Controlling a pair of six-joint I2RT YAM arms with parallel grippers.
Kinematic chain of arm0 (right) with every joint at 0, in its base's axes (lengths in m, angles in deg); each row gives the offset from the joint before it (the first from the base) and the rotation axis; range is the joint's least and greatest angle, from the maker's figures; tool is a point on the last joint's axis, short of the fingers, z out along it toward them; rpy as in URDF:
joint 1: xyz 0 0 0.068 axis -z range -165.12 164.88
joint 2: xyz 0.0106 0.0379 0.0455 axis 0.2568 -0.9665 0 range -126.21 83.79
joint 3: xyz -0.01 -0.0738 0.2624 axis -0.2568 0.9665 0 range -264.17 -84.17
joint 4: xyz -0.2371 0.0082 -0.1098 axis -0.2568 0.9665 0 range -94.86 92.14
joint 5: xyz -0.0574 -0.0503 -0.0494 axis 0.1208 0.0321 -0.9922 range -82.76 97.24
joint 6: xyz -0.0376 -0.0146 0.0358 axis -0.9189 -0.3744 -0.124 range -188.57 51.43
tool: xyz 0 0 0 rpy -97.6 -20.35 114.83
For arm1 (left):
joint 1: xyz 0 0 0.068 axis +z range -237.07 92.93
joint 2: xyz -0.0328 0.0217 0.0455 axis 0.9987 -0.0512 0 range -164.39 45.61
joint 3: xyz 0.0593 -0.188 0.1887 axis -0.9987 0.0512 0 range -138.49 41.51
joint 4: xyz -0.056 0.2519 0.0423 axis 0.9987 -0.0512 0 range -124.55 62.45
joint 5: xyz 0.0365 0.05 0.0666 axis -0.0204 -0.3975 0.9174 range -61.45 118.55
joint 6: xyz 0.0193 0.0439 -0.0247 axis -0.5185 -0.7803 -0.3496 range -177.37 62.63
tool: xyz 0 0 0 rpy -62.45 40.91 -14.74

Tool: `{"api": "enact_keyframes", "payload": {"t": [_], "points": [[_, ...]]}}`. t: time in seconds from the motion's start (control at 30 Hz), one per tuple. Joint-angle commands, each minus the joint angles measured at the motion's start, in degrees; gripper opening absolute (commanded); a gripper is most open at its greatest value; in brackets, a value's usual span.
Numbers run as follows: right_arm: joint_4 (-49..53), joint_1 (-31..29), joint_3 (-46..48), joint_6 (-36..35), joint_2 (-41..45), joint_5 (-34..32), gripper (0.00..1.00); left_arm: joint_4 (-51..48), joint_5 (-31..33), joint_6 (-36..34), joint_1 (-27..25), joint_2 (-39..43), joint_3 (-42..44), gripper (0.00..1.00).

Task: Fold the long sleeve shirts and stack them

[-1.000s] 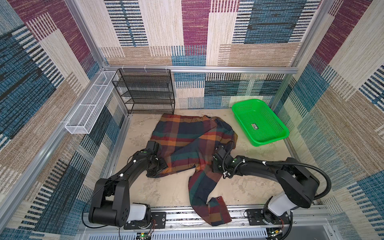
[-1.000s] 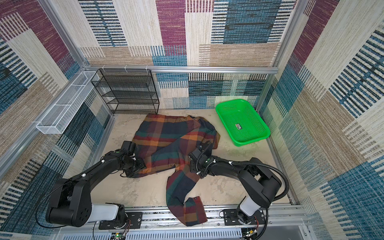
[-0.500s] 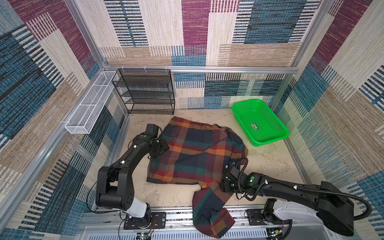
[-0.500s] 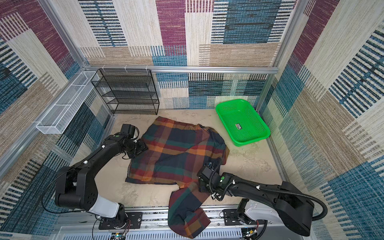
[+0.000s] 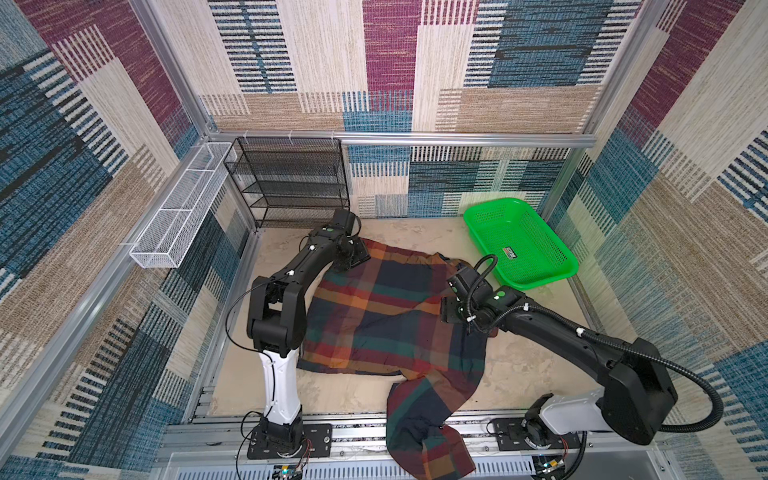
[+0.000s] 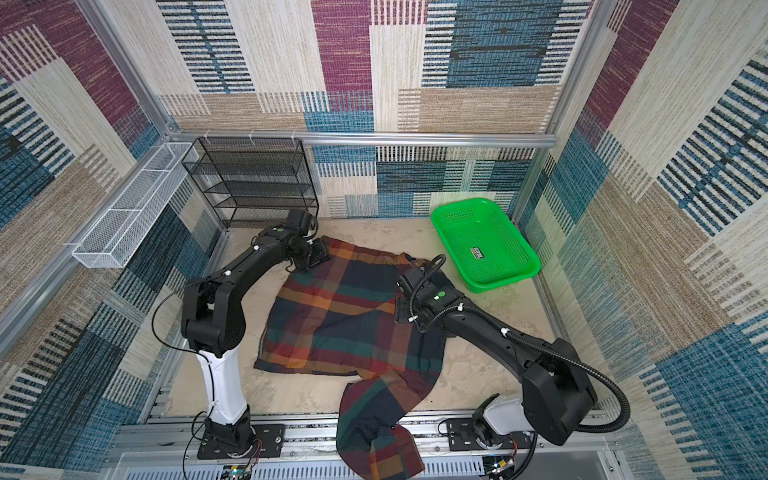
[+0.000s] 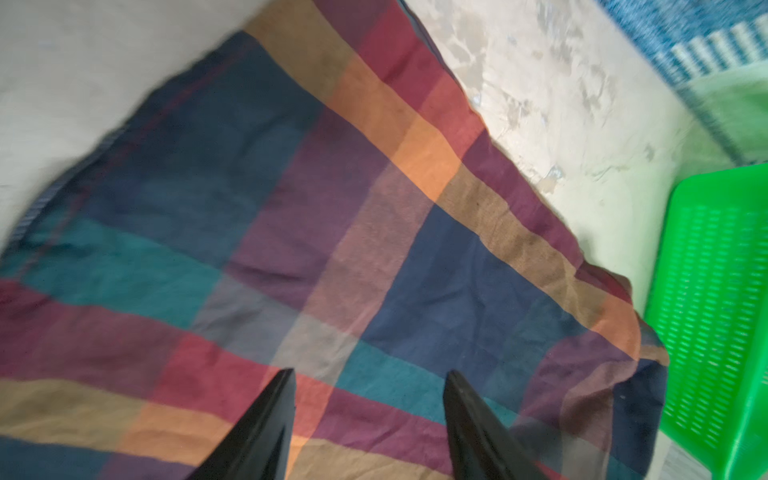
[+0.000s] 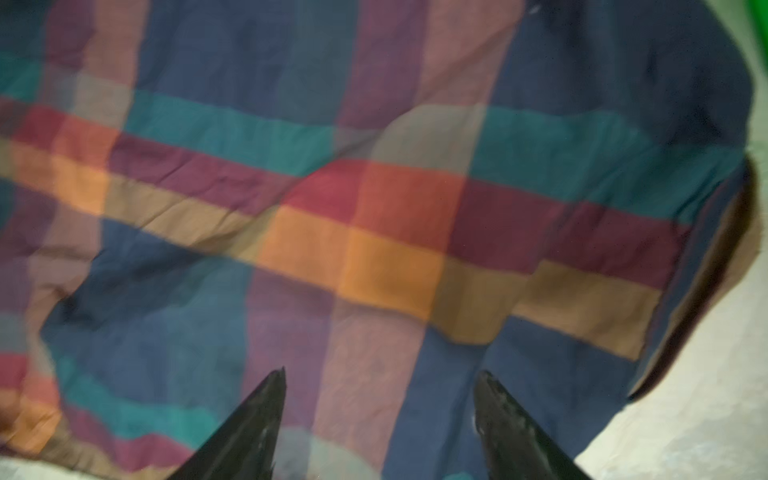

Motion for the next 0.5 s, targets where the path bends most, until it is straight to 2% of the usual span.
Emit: {"api": "enact_keyframes", "payload": {"t": [0.0, 0.13, 0.23, 0.47], "points": [[-3.79, 0.44, 1.62, -3.07, -0.58, 1.36, 0.73, -2.29, 1.44, -1.72, -1.82, -5.40, -6.99, 0.60], [-5.86, 0.45, 6.89, -1.01, -0.06, 5.19, 0.72, -6.55, 1.95, -2.71, -5.01, -14.33, -19.04, 0.60], [-8.19, 0.38, 11.66, 1.00, 2.13, 8.05, 0.72, -8.80, 4.97, -2.88, -6.28, -19.54, -24.67, 0.59], [-9.47, -3.43, 18.09, 5.65, 4.12, 10.17, 0.72, -10.08, 8.17, -0.85, -6.14, -24.40, -28.07, 0.58]]}}
